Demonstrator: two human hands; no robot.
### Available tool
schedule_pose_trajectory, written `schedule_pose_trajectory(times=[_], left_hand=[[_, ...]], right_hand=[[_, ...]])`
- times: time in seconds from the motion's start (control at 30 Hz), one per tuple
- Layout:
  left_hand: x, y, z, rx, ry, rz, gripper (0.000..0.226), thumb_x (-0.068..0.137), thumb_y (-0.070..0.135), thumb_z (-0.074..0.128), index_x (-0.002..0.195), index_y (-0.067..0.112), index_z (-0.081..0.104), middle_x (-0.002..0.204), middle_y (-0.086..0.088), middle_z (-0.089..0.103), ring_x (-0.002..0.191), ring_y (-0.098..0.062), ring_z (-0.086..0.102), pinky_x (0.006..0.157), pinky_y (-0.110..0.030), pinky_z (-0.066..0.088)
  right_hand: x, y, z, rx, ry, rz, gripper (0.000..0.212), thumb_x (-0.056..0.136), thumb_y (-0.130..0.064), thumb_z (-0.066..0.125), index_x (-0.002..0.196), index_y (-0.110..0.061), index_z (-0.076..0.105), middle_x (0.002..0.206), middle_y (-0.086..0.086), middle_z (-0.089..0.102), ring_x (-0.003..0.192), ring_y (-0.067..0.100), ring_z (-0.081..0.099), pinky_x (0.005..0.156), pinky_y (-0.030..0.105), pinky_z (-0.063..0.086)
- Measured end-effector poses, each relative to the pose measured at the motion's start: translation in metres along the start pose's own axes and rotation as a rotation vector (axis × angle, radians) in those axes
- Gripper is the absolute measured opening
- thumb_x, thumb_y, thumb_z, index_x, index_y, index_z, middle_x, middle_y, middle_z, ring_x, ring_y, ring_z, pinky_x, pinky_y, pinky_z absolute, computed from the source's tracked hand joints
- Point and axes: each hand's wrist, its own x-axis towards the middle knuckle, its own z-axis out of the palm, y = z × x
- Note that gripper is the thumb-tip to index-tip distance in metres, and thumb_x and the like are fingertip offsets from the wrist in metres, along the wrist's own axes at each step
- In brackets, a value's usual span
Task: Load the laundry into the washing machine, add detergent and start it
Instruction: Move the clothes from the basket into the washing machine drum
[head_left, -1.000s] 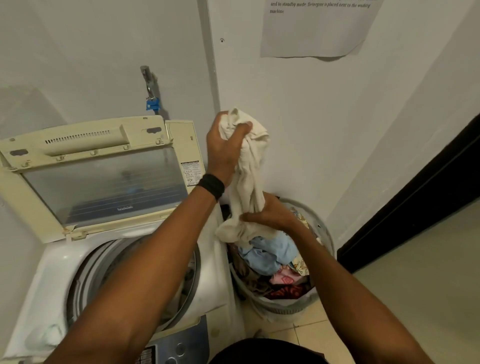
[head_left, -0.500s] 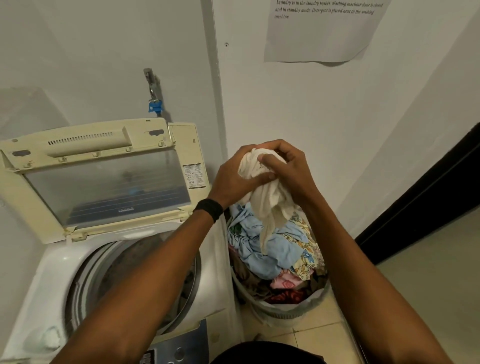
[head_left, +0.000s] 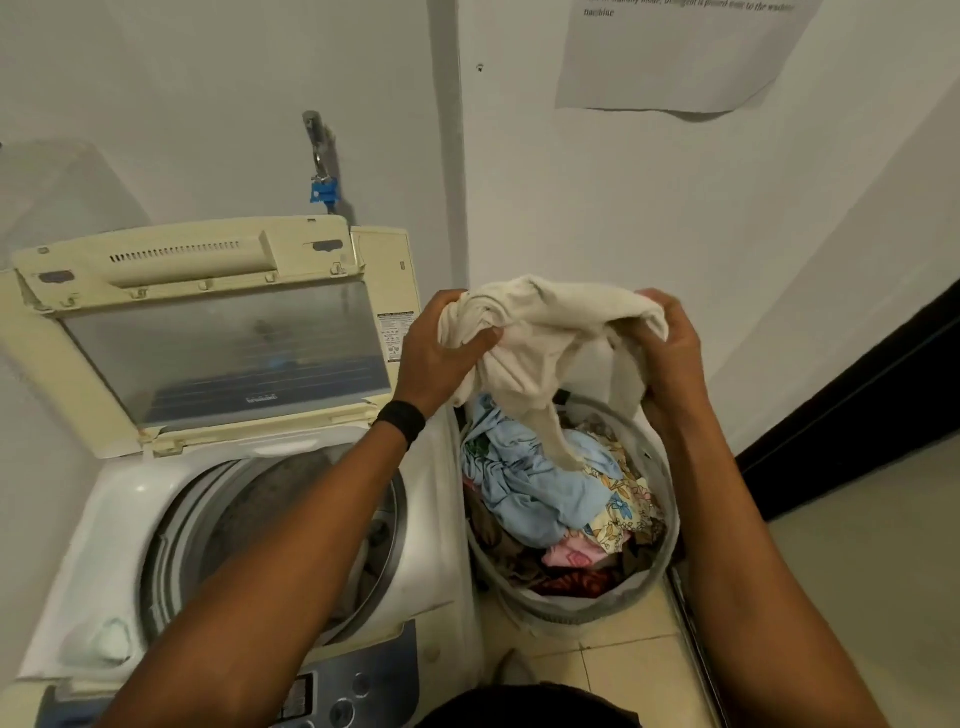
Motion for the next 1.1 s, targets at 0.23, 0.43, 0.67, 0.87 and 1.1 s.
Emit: schedule_pose_trajectory(times=[0.23,0.43,0.67,0.87,1.1], left_hand=[[-0.036,-0.022,-0.044,-0.096,0.12,-0.12,0.046,0.085,0.031,0.082,0.121,0.017,0.058,0.111,0.005,0.069,0.104,-0.013,0.066,0.09,-0.033,0.055],[-0.085,-0.06,-0.13,-0.08,0.243,-0.264,0.047,0.087,0.05,0.067,0.128,0.033,0.051,0.118,0.01,0.067,0.109,-0.011,0.066,0.093,-0.04,0.057],[-0.13,-0.105,-0.214,0.034,0.294,-0.329,0.041,0.086,0.052,0.066,0.123,0.037,0.055,0.118,0.011,0.067,0.11,-0.008,0.064,0.097,-0.041,0.056],[-0.162,-0.164,-0.256,0.188,0.087,-0.556,0.057,0.1,0.044,0.055,0.152,0.026,0.042,0.152,-0.002,0.051,0.138,-0.022,0.049,0.117,-0.045,0.039],[-0.162,-0.191,-0.265,0.197,-0.115,-0.611,0.059,0.099,0.048,0.046,0.155,0.029,0.04,0.158,-0.005,0.045,0.144,-0.026,0.043,0.119,-0.053,0.035]], right_hand=[[-0.031,0.027,0.143,0.061,-0.325,0.099,0.056,0.104,-0.05,0.048,0.148,-0.014,0.045,0.145,0.012,0.056,0.133,0.03,0.056,0.111,0.054,0.046],[-0.084,0.071,0.241,-0.189,-0.511,0.033,0.048,0.107,-0.034,0.051,0.153,-0.031,0.037,0.151,-0.007,0.049,0.138,0.008,0.049,0.117,0.042,0.043],[-0.125,0.121,0.315,-0.175,-0.587,0.083,0.049,0.105,-0.026,0.057,0.15,-0.034,0.037,0.148,-0.004,0.054,0.135,0.013,0.054,0.114,0.047,0.045],[-0.142,0.155,0.345,-0.471,-0.736,0.3,0.053,0.105,-0.043,0.051,0.155,-0.03,0.039,0.151,-0.001,0.051,0.133,0.015,0.054,0.103,0.031,0.045],[-0.149,0.175,0.348,-0.698,-0.799,0.355,0.044,0.105,-0.041,0.053,0.141,-0.016,0.061,0.135,0.006,0.065,0.121,0.017,0.061,0.107,0.035,0.049]])
